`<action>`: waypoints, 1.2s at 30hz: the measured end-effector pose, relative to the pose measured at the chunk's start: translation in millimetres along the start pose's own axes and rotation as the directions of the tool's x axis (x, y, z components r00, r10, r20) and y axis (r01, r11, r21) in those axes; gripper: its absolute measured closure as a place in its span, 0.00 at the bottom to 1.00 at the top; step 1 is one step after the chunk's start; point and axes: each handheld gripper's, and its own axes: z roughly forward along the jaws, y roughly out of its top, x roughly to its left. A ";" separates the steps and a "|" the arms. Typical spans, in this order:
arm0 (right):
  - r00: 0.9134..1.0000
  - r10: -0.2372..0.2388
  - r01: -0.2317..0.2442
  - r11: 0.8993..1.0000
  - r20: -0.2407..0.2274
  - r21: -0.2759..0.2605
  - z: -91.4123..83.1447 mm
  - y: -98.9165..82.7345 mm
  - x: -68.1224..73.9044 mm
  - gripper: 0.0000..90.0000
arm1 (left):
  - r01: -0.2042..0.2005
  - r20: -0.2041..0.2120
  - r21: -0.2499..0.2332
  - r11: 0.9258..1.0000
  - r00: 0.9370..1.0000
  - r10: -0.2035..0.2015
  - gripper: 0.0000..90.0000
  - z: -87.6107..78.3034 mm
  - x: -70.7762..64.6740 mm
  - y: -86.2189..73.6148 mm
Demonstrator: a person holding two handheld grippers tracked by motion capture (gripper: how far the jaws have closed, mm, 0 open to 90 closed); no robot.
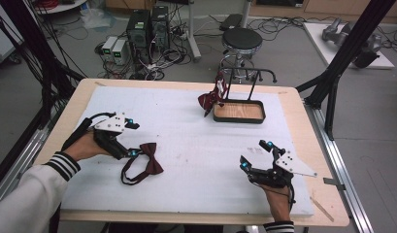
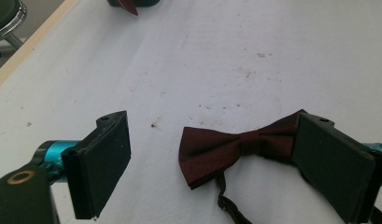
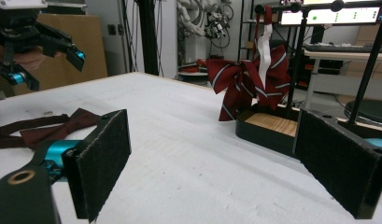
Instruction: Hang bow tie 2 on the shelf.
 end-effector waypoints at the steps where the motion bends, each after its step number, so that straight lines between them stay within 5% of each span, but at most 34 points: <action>1: 1.000 0.000 0.000 1.000 -0.004 -0.002 -0.1 0.2 0.0 0.12 | -0.011 -0.009 0.010 1.000 1.000 0.011 0.14 2.3 -0.4 0.7; 17: 1.000 0.017 -0.017 1.000 -0.016 -0.016 -2.4 -0.6 -0.2 0.12 | -0.070 0.065 0.162 0.984 0.996 0.061 0.19 32.4 6.3 -8.6; 28: 1.000 0.020 -0.021 1.000 -0.012 -0.010 -2.1 -1.7 -1.0 0.12 | -0.125 0.112 0.199 0.972 0.988 0.104 0.29 47.1 10.6 -6.9; 36: 1.000 0.027 -0.027 1.000 -0.008 -0.007 -2.6 -3.4 -1.6 0.12 | -0.165 0.140 0.246 0.955 0.981 0.134 0.34 54.3 10.5 -8.5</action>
